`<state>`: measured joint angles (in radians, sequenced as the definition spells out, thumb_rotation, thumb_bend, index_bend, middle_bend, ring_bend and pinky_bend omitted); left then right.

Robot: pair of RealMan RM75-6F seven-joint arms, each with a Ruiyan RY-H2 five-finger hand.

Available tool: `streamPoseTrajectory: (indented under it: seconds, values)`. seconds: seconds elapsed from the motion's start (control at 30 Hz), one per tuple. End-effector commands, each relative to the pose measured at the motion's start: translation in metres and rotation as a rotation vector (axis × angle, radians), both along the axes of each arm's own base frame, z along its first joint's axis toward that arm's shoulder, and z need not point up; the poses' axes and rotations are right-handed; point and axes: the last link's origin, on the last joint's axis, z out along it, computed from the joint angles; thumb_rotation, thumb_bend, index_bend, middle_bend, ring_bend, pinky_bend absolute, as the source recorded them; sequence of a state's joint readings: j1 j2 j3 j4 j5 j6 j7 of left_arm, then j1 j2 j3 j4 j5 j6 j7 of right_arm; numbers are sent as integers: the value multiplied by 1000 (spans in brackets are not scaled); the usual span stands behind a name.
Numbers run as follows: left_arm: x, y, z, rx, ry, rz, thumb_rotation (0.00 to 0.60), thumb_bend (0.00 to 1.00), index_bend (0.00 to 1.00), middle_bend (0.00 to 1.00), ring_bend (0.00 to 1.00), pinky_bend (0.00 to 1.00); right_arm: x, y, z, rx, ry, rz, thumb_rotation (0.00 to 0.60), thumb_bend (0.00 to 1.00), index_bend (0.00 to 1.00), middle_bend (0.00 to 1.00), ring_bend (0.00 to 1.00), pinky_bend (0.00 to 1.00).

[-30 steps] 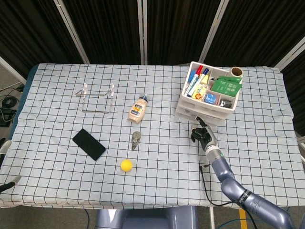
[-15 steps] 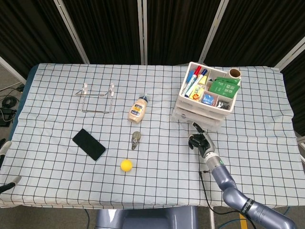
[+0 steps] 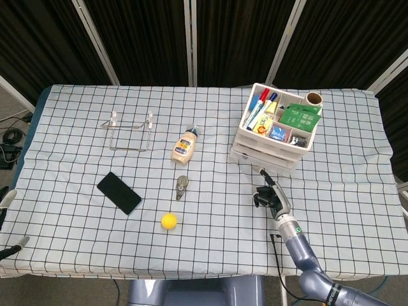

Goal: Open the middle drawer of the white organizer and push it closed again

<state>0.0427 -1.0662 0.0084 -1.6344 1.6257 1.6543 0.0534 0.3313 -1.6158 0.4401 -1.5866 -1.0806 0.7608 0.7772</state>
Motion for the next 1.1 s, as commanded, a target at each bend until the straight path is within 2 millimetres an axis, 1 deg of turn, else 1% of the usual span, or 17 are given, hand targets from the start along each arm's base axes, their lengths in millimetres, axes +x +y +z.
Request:
streamPoseTrajectory:
  seconds: [0.03,0.07,0.13,0.3,0.43,0.47,0.57,0.67,0.8,0.93,1.1]
  values:
    - [1,-2,0,3,2,-6,600,92,0,0,0,0,4,14,9,-65,219,165,600,435,178,891,896,745]
    - [2,-3,0,5,4,-10,600,93,0,0,0,0,5,15,12,-89,292,204,600,422,177,885,892,743]
    - [2,-4,0,6,5,-13,600,93,0,0,0,0,6,16,14,-110,346,229,600,410,176,880,888,741]
    - [5,-7,1,18,11,-27,600,94,0,0,0,0,11,16,27,-179,622,336,600,403,176,880,888,742]
    - [7,-10,2,30,13,-33,600,94,0,0,0,0,17,11,41,-209,813,360,600,403,176,888,888,746]
    - [7,-10,2,34,14,-33,600,94,0,0,0,0,18,8,45,-223,885,361,600,403,171,889,888,747]
    - [7,-11,2,35,19,-34,600,94,0,0,0,0,21,2,52,-244,1029,351,600,403,149,890,888,748]
    - [8,-11,1,35,22,-36,600,94,0,0,0,0,24,-1,55,-247,1106,338,600,402,145,891,888,748]
    - [7,-10,1,37,27,-28,600,94,0,0,0,0,27,-4,54,-207,1173,327,600,402,144,896,890,749]
    - [7,-10,1,37,28,-24,600,94,0,0,0,0,27,-7,52,-157,1193,313,600,402,147,898,893,749]
    - [7,-10,2,37,27,-24,600,94,0,0,0,0,27,-11,49,-138,1199,302,600,402,156,898,893,749]
